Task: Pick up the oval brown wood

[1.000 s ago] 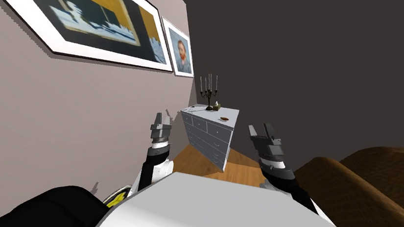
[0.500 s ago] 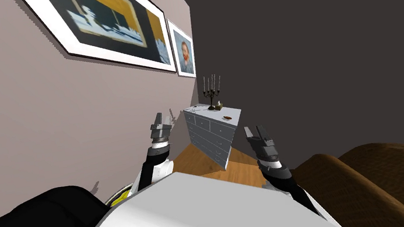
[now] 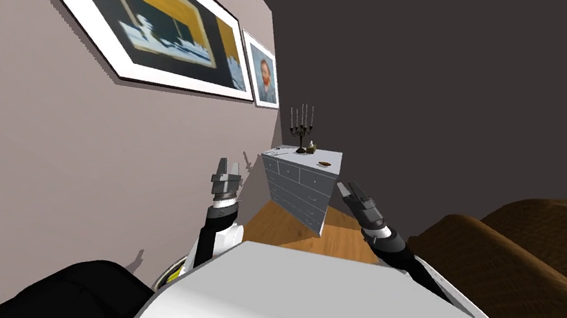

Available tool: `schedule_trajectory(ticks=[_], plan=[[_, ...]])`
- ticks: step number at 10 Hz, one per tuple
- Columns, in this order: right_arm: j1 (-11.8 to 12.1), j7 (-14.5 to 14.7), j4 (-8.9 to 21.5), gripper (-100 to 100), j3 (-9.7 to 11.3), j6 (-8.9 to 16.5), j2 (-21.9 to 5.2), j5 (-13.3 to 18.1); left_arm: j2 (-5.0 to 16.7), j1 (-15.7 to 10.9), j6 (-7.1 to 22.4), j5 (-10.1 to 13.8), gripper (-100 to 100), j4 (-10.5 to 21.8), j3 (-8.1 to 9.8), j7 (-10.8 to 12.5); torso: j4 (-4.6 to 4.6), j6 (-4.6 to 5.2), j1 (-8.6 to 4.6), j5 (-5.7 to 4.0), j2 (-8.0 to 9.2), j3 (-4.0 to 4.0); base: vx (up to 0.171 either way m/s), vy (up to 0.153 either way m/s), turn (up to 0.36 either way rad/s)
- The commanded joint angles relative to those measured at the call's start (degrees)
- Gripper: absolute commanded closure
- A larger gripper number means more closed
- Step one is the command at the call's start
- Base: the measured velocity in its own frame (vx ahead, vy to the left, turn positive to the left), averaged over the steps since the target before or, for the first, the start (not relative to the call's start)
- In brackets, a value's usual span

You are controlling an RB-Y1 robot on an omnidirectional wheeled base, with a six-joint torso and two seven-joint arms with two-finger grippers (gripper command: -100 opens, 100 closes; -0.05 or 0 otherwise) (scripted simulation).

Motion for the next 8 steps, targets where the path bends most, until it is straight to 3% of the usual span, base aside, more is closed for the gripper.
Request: schedule_trajectory(ticks=[1,4,6,7,8], plan=[[-0.07,0.19,0.35,-100,0.44,-0.23,-2.75,0.33,0.00,0.00,0.00,0.00,0,0.00,0.00,0.00,0.00,0.00,0.00,0.00,0.00,0.00,-0.042,0.087,0.018],[-1.08,0.48,4.25,-100,2.13,-2.10,-8.15,2.09,0.00,0.00,0.00,0.00,0,0.00,0.00,0.00,0.00,0.01,-0.08,-0.01,-0.04,-0.02,-0.044,0.092,0.048],[-1.08,0.48,4.25,-100,2.13,-2.10,-10.35,2.09,0.00,0.01,0.00,0.00,0,0.00,0.00,0.00,-0.02,0.01,-0.09,-0.01,-0.11,-0.06,-0.012,0.063,0.010],[-1.59,0.51,6.47,-100,2.92,-3.08,-12.65,3.17,0.01,0.01,0.00,0.00,0,0.00,0.01,0.00,-0.03,0.02,-0.22,-0.04,-0.16,-0.08,-0.013,0.065,0.090],[-1.59,0.51,6.47,-100,2.92,-3.08,-14.45,3.17,0.00,0.00,0.00,0.00,0,0.00,0.00,0.00,-0.03,-0.01,-0.18,-0.04,-0.16,-0.09,-0.012,0.070,0.044]])
